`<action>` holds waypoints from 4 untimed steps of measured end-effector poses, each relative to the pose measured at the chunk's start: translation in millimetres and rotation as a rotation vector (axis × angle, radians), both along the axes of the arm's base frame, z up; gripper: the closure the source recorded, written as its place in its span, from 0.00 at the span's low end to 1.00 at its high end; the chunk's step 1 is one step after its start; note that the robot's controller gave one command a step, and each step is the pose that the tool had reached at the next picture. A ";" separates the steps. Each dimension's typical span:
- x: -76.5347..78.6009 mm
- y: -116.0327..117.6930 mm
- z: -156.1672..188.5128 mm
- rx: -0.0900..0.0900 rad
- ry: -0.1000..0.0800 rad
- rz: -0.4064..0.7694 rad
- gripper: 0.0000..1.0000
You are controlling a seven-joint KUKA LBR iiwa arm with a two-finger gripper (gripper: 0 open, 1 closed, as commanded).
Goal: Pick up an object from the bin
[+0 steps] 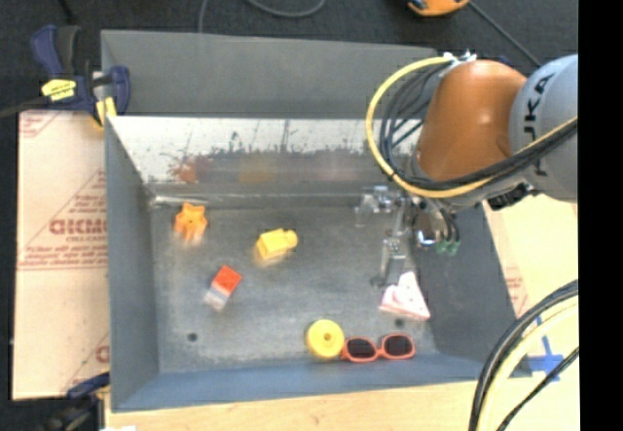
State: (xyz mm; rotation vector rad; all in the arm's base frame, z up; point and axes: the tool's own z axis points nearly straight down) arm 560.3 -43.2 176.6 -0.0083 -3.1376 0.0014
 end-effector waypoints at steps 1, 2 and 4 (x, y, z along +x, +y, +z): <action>1.7 -0.1 4.6 -0.001 -0.008 0.001 0.00; 35.1 49.5 -29.9 -0.002 -0.014 0.228 0.00; 54.5 96.7 -62.6 0.001 -0.013 0.364 0.00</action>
Offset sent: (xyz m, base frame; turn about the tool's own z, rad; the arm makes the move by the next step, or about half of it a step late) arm 0.0436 0.0712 -0.0463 -0.3095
